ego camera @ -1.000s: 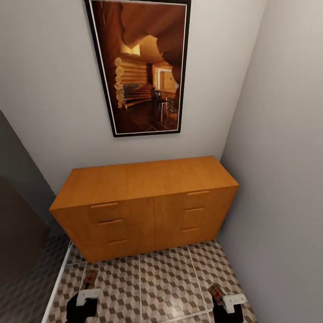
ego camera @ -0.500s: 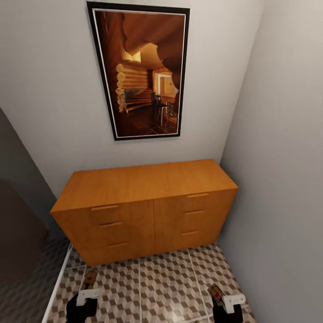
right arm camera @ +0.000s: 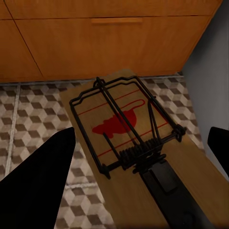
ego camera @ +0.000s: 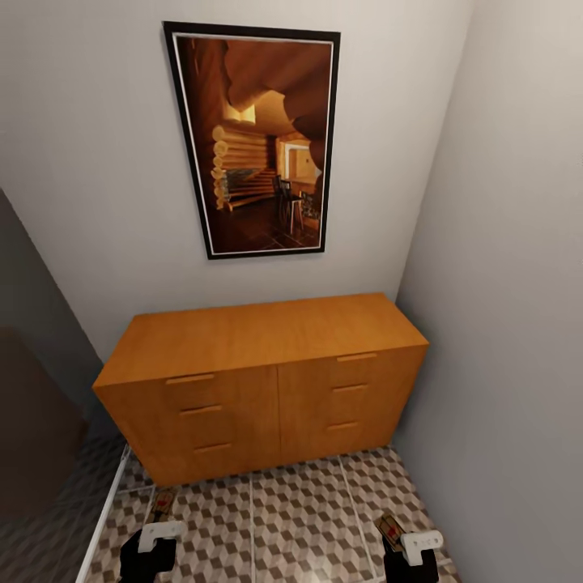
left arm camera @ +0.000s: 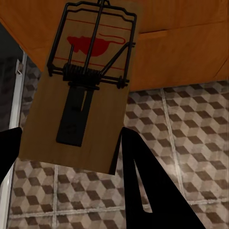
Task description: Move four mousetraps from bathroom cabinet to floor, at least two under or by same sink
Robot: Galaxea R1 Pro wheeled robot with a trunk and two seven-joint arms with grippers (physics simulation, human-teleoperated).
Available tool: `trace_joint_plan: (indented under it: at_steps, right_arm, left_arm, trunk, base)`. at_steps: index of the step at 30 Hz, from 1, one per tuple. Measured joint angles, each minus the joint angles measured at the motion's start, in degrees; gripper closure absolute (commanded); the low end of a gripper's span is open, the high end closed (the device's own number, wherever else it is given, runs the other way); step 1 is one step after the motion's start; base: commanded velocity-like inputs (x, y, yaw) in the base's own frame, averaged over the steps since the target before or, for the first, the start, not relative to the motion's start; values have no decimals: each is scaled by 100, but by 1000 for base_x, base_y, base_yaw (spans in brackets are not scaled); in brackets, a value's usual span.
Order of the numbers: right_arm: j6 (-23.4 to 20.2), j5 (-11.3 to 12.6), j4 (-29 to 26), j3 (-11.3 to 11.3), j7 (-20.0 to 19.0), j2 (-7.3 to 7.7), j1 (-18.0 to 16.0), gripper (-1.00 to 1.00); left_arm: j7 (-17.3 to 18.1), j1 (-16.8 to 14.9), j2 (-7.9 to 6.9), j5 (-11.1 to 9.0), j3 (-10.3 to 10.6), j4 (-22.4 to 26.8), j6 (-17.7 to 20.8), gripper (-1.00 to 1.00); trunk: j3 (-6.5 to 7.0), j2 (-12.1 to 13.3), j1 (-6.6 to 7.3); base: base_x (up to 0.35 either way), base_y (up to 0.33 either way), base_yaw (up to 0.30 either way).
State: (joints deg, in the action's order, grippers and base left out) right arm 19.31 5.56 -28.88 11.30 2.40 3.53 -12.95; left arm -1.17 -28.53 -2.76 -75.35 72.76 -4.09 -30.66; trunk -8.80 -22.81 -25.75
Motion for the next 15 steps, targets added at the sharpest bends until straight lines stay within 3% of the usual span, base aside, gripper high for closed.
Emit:
trace_joint_plan:
  at_steps: [11,15]
  right_arm:
    - [0,7,74,-3,0,-10,0,100]
    - [0,8,90,-7,1,-10,0,100]
  left_arm:
    - [12,0,231,11,9,44,-3,100]
    - [5,0,254,3,-4,42,0,100]
  trunk:
    - [102,0,0]
    - [140,0,0]
  base:
    - [0,0,0]
    - [0,0,0]
